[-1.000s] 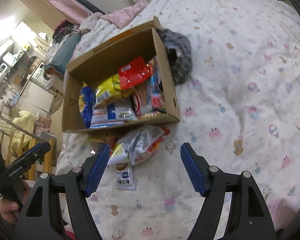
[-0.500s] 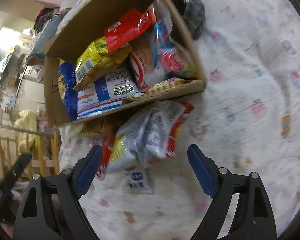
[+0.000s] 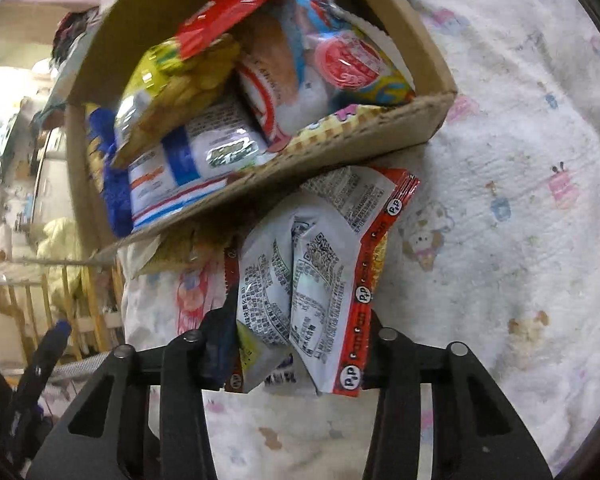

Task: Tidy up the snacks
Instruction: 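Grasp the white-and-red chip bag with the right gripper while the left grasps the rice cake packet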

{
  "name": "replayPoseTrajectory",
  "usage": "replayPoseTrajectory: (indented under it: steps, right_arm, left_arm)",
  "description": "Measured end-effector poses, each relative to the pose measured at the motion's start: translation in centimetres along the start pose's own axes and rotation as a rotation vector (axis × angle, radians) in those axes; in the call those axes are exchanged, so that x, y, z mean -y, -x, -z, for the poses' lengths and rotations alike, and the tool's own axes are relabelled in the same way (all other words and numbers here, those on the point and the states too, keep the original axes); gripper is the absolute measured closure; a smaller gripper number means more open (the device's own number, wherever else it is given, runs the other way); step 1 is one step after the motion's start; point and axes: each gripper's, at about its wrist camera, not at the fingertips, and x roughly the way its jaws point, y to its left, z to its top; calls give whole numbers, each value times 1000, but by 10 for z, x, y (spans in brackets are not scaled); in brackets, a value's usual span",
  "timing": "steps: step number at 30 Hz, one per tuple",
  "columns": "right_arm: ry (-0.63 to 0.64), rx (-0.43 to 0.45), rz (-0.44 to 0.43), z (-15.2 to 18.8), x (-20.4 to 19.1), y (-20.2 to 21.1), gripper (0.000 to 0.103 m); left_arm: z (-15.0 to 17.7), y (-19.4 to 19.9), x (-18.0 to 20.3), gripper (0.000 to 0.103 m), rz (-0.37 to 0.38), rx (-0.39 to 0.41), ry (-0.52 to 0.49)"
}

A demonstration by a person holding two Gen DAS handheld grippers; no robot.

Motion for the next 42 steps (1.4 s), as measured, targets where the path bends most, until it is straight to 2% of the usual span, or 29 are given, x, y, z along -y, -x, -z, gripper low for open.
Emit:
replayPoseTrajectory:
  steps: [5, 12, 16, 24, 26, 28, 30, 31, 32, 42]
  right_arm:
    - [22, 14, 16, 10, 5, 16, 59]
    - [-13, 103, 3, 18, 27, 58, 59]
    - [-27, 144, -9, 25, 45, 77, 59]
    - [-61, 186, -23, 33, 70, 101, 59]
    - [-60, 192, -27, 33, 67, 101, 59]
    - [-53, 194, -30, 33, 65, 101, 59]
    - [-45, 193, -30, 32, 63, 101, 59]
    - [-41, 193, -31, 32, 61, 101, 59]
    - [-40, 192, -32, 31, 62, 101, 59]
    - [-24, 185, -25, 30, 58, 97, 59]
  left_arm:
    - [7, -16, 29, 31, -2, -53, -32]
    - [22, -49, 79, 31, 26, -141, -78]
    - [31, -77, 100, 31, 40, -226, -96]
    - [39, -122, 130, 33, -3, -298, -158]
    - [41, -132, 133, 45, -17, -312, -173]
    - [44, -142, 139, 48, -43, -316, -245]
    - [44, -146, 138, 50, -34, -328, -234]
    - [42, -145, 135, 60, -36, -327, -216]
    - [41, -145, 133, 73, -38, -327, -208]
    - [44, -133, 115, 74, -7, -333, -184]
